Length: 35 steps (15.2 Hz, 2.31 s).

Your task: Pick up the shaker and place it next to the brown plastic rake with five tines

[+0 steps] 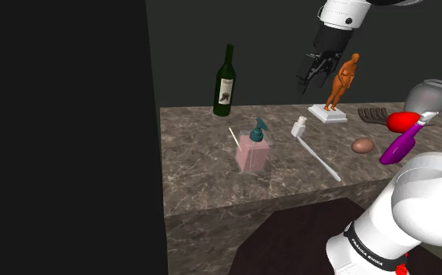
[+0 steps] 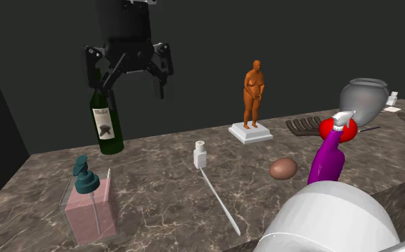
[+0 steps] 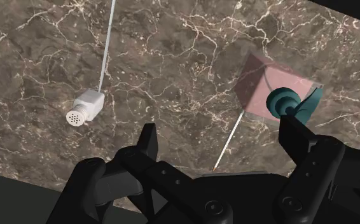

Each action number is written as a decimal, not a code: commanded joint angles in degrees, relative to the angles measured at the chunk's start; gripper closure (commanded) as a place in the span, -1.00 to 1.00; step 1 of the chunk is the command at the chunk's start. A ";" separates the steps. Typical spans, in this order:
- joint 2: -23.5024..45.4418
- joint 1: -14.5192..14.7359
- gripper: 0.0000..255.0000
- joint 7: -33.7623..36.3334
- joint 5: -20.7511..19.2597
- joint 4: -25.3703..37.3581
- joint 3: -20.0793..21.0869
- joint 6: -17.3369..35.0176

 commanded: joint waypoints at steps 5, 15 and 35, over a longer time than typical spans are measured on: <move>1.74 -1.43 -1.00 -4.68 -2.66 -3.31 -4.35 5.45; 12.30 -4.26 -1.00 -16.53 -7.55 -6.23 -15.89 20.29; 32.64 -3.63 -1.00 -30.81 -3.21 -4.70 -27.65 39.63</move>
